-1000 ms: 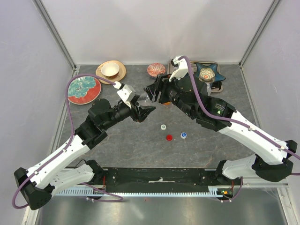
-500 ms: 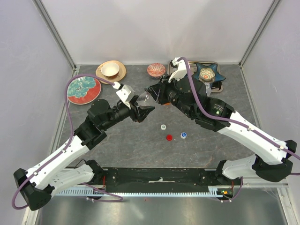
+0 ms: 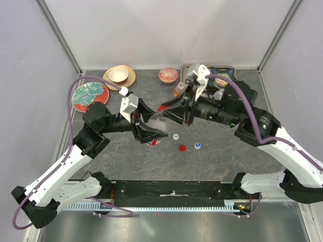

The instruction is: Unscrew the bottle caps

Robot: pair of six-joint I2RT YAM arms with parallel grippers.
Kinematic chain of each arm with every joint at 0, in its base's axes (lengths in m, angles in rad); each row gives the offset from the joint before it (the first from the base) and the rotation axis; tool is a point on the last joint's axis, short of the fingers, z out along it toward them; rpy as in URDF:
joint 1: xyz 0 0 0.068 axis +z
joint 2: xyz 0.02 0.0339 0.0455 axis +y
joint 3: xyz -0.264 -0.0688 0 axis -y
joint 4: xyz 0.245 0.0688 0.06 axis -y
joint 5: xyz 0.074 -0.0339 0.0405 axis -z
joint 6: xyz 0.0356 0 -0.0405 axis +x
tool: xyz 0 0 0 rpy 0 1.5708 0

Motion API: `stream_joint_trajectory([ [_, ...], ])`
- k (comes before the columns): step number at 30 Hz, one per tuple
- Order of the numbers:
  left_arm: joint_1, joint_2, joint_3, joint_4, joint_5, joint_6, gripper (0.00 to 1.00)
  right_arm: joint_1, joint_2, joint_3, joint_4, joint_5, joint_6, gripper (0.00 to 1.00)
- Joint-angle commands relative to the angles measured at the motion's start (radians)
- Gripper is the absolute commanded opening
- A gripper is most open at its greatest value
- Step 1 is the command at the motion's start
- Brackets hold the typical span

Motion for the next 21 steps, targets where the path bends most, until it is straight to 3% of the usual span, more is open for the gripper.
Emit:
stream_joint_trajectory([
  [1,0.002,0.044,0.072,0.191,0.478,-0.227,0.45,0.015,-0.049,0.004,0.004,-0.503,-0.138,0.0],
  [6,0.006,0.093,0.071,0.396,0.609,-0.419,0.45,0.015,-0.086,-0.011,0.007,-0.669,-0.164,0.0],
  [14,0.02,0.132,0.074,0.415,0.638,-0.448,0.44,0.015,-0.141,0.042,0.015,-0.745,-0.17,0.0],
  [18,0.037,0.133,0.071,0.338,0.609,-0.386,0.44,0.015,-0.189,0.029,0.033,-0.54,-0.181,0.0],
  [19,0.054,0.13,0.069,0.296,0.591,-0.352,0.43,0.015,-0.216,0.015,0.041,-0.377,-0.17,0.0],
  [21,0.063,0.111,0.057,0.19,0.543,-0.266,0.44,0.015,-0.241,-0.04,0.078,-0.218,-0.163,0.0],
])
